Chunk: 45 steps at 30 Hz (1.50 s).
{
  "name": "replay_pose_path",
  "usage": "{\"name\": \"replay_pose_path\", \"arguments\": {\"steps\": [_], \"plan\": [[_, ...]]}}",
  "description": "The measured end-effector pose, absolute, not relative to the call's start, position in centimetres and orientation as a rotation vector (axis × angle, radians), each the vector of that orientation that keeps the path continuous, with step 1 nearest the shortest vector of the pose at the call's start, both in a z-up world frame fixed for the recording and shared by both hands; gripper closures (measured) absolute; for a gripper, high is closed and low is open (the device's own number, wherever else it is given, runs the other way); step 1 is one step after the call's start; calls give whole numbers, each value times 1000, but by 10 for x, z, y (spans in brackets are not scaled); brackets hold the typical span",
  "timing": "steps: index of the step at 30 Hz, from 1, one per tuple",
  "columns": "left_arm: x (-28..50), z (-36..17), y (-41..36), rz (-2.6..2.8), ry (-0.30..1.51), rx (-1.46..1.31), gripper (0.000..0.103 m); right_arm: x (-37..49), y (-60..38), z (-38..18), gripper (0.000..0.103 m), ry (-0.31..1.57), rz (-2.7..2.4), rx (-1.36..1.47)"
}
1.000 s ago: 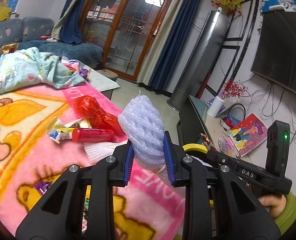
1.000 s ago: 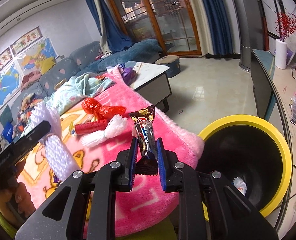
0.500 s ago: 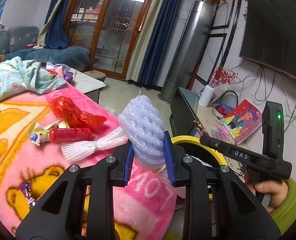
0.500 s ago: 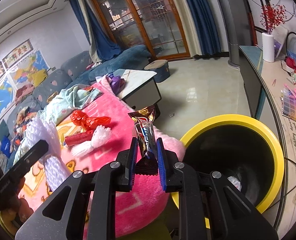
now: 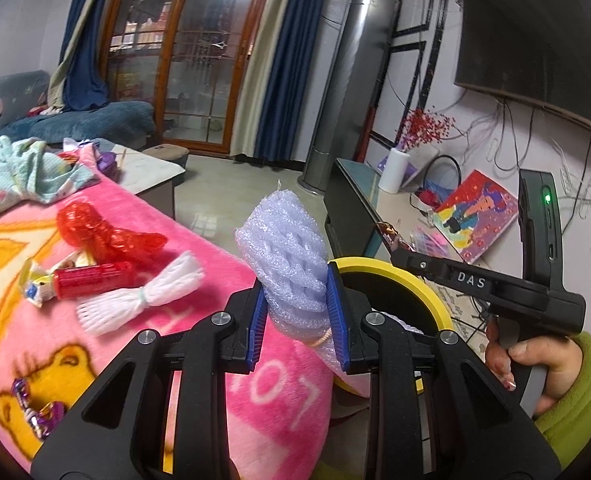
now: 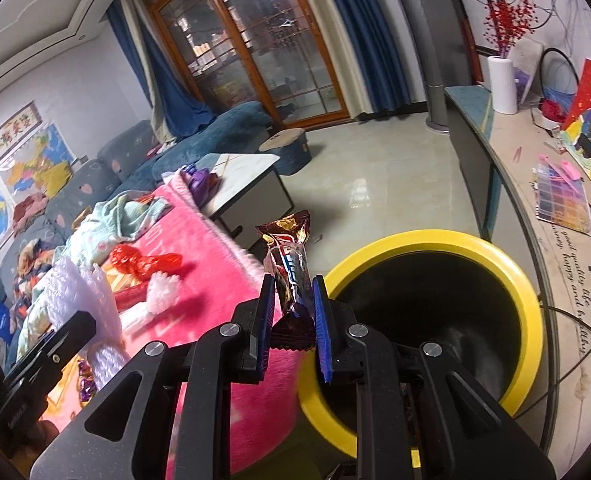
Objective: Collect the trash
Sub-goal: 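Carry the foam net and chocolate wrapper with both tools over the yellow bin, then open both tools to drop the foam net and wrapper into the bin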
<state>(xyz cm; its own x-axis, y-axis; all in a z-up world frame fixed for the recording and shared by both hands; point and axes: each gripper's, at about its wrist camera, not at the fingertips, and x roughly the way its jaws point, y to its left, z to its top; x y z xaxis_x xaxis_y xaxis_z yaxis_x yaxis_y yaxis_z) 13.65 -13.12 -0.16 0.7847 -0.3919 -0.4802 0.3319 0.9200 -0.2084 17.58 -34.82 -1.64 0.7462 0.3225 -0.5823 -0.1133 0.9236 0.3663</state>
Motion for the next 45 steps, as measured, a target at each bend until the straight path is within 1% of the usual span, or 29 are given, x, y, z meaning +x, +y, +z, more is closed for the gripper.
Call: {"name": "replay_pose_path", "arguments": {"steps": [27,45], "plan": [[165,-35,-215,-509,599,34,82,189,-420,-55,85,718,42,383],[193,-63,-238,-537,711,7,80,198,-442,-87,84,792,-5,416]]}}
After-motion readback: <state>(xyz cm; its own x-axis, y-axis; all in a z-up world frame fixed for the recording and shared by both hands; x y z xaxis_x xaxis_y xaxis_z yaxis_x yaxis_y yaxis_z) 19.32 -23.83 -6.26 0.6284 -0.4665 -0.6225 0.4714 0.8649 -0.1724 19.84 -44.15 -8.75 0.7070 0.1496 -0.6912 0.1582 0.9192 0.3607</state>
